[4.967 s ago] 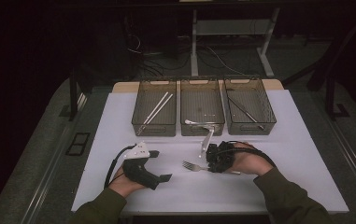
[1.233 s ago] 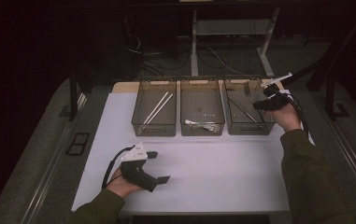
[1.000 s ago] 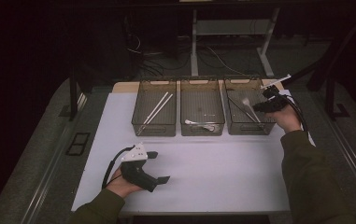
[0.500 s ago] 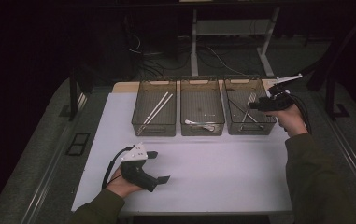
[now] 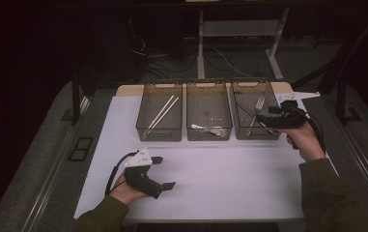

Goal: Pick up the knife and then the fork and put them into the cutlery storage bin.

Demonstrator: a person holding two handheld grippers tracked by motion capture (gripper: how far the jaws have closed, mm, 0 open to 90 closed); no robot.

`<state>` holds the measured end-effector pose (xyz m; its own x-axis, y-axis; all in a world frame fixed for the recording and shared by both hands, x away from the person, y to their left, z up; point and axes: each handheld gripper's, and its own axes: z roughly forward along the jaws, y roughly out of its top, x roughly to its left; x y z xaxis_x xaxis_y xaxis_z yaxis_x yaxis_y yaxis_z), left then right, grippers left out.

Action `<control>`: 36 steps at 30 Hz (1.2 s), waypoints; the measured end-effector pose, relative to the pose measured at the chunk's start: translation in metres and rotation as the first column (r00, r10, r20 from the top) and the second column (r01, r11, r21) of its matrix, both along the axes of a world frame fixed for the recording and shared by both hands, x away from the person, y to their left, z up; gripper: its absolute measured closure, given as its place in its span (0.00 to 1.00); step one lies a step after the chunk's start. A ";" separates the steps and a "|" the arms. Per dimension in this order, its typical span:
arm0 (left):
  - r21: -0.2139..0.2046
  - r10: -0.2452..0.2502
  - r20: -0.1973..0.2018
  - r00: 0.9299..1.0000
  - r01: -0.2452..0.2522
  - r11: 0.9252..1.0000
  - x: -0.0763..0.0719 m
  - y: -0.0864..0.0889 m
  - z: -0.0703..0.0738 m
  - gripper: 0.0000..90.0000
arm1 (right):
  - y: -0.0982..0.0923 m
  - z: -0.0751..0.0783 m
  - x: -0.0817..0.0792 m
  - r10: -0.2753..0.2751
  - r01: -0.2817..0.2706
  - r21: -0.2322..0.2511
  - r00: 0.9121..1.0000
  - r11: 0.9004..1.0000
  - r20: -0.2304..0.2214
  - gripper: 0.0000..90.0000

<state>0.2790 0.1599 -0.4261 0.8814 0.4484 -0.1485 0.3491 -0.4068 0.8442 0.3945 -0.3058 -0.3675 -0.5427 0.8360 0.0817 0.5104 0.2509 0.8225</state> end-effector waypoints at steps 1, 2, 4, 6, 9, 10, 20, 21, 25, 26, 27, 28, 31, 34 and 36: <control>0.001 -0.001 0.001 1.000 0.001 1.000 0.000 0.000 0.000 0.00 | 0.001 0.000 -0.005 0.009 -0.009 0.001 1.000 1.000 0.007 0.34; -0.001 0.000 0.001 1.000 0.000 1.000 0.000 0.000 0.000 0.00 | 0.002 0.000 -0.011 0.018 -0.018 0.001 1.000 1.000 0.018 0.33; -0.002 0.001 0.002 1.000 -0.001 1.000 0.000 0.001 0.000 0.00 | 0.003 -0.002 -0.022 0.044 -0.044 0.018 0.999 0.999 0.029 0.32; -0.001 0.001 0.004 1.000 0.000 1.000 0.000 0.001 0.001 0.00 | 0.005 -0.004 -0.033 0.067 -0.068 0.020 0.997 0.997 0.032 0.31; -0.002 0.002 0.004 1.000 -0.002 1.000 -0.001 0.001 0.001 0.00 | 0.007 -0.010 -0.048 0.093 -0.094 0.017 0.995 0.995 0.044 0.29; -0.001 0.002 0.004 1.000 -0.002 1.000 -0.001 0.000 0.001 0.00 | 0.008 -0.012 -0.052 0.102 -0.103 0.021 0.994 0.994 0.045 0.29; 0.004 0.000 0.008 1.000 0.000 1.000 -0.001 0.001 0.002 0.00 | 0.012 -0.034 -0.090 0.139 -0.143 0.054 0.988 0.988 0.060 0.24; 0.004 0.000 0.009 1.000 0.000 1.000 -0.001 0.001 0.001 0.00 | 0.013 -0.036 -0.093 0.140 -0.144 0.060 0.988 0.988 0.063 0.23; 0.006 0.001 0.008 1.000 -0.001 1.000 -0.001 0.001 0.001 0.00 | 0.015 -0.045 -0.104 0.173 -0.176 0.064 0.983 0.982 0.055 0.22; 0.004 0.003 0.007 1.000 -0.003 1.000 -0.001 0.001 0.001 0.00 | 0.016 -0.048 -0.107 0.180 -0.183 0.065 0.982 0.981 0.052 0.22; 0.003 0.004 0.007 1.000 -0.004 1.000 -0.001 0.001 0.001 0.00 | 0.017 -0.050 -0.109 0.187 -0.190 0.066 0.981 0.980 0.047 0.21; 0.001 0.006 0.008 1.000 -0.006 1.000 -0.001 0.001 0.001 0.00 | 0.017 -0.052 -0.111 0.193 -0.195 0.066 0.980 0.978 0.041 0.21; 0.000 0.008 0.009 1.000 -0.008 1.000 -0.002 0.002 0.001 0.00 | 0.018 -0.059 -0.118 0.205 -0.206 0.070 0.978 0.976 0.026 0.21; -0.002 0.010 0.009 1.000 -0.010 1.000 -0.002 0.002 0.001 0.00 | 0.018 -0.062 -0.125 0.205 -0.206 0.060 0.978 0.977 0.024 0.20; 0.000 0.010 0.009 1.000 -0.010 1.000 -0.002 0.003 0.001 0.00 | 0.016 -0.064 -0.129 0.200 -0.202 0.039 0.979 0.979 0.037 0.20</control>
